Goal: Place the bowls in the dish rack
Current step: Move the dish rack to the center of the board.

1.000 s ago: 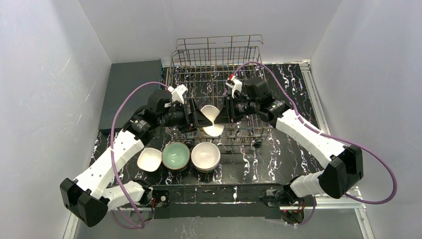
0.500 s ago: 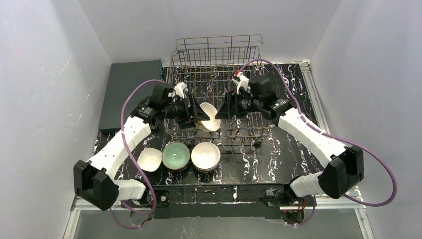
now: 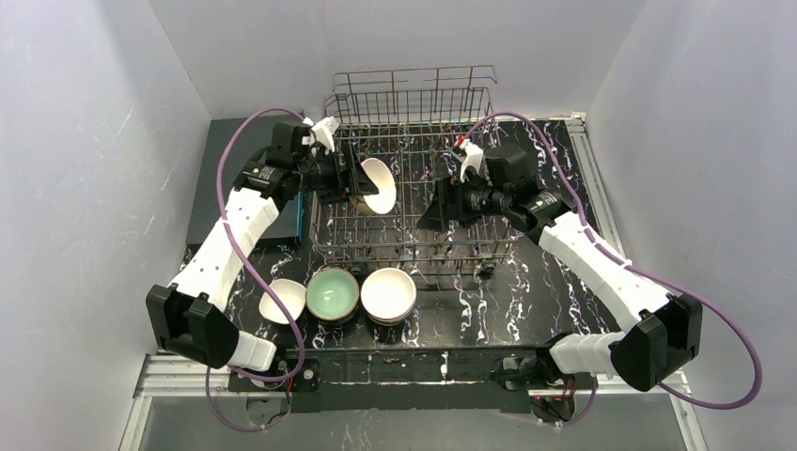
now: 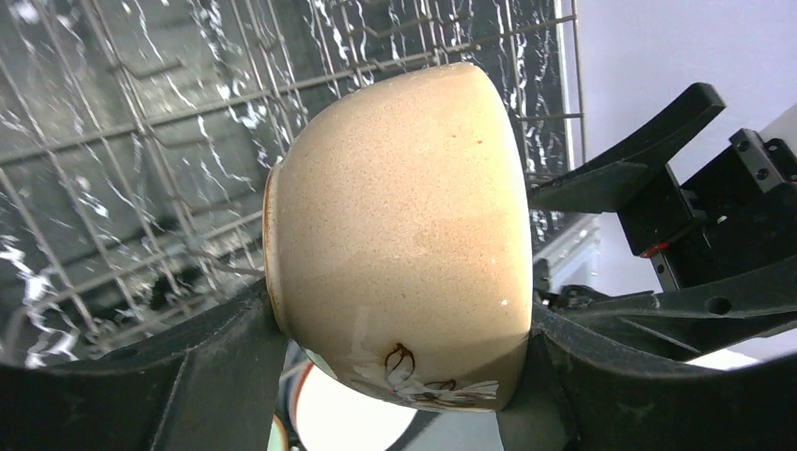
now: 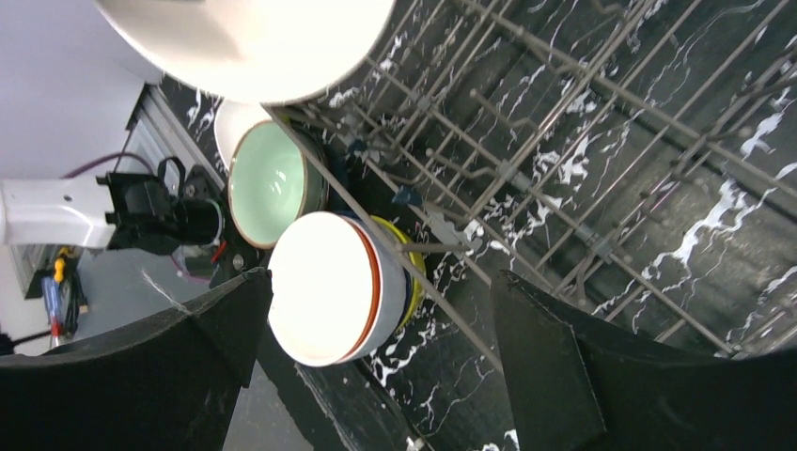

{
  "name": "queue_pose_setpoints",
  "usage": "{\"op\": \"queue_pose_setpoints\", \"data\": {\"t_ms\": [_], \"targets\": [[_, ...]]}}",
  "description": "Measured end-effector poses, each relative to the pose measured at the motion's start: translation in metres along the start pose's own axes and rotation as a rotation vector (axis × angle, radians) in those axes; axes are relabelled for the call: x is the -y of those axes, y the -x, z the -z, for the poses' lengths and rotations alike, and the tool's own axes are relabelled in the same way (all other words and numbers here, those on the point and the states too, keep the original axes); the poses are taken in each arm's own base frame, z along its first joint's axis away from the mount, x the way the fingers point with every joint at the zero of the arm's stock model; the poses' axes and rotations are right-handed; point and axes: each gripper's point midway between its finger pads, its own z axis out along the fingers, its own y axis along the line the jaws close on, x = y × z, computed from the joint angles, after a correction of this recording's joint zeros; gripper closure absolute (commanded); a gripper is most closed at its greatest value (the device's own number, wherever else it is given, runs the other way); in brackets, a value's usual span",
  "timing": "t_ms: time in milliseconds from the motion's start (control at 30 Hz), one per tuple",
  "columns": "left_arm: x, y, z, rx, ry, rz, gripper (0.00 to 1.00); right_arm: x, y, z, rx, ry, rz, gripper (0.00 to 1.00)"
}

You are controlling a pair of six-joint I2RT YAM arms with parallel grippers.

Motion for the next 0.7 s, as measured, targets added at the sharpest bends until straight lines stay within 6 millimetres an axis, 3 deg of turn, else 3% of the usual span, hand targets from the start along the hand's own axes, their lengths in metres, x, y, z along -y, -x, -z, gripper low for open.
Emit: {"op": "queue_pose_setpoints", "data": {"t_ms": [133, 467, 700], "targets": [[-0.003, 0.012, 0.004, 0.041, 0.023, -0.127, 1.0, 0.0, -0.018, -0.003, -0.064, 0.036, 0.004, 0.07], [-0.02, 0.021, -0.012, 0.056, 0.031, -0.357, 1.0, -0.006, -0.034, -0.022, -0.142, 0.12, 0.032, 0.17], [-0.043, 0.006, -0.032, 0.04, 0.019, -0.434, 1.0, -0.006, -0.068, -0.049, -0.268, 0.075, 0.134, 0.28]]}}
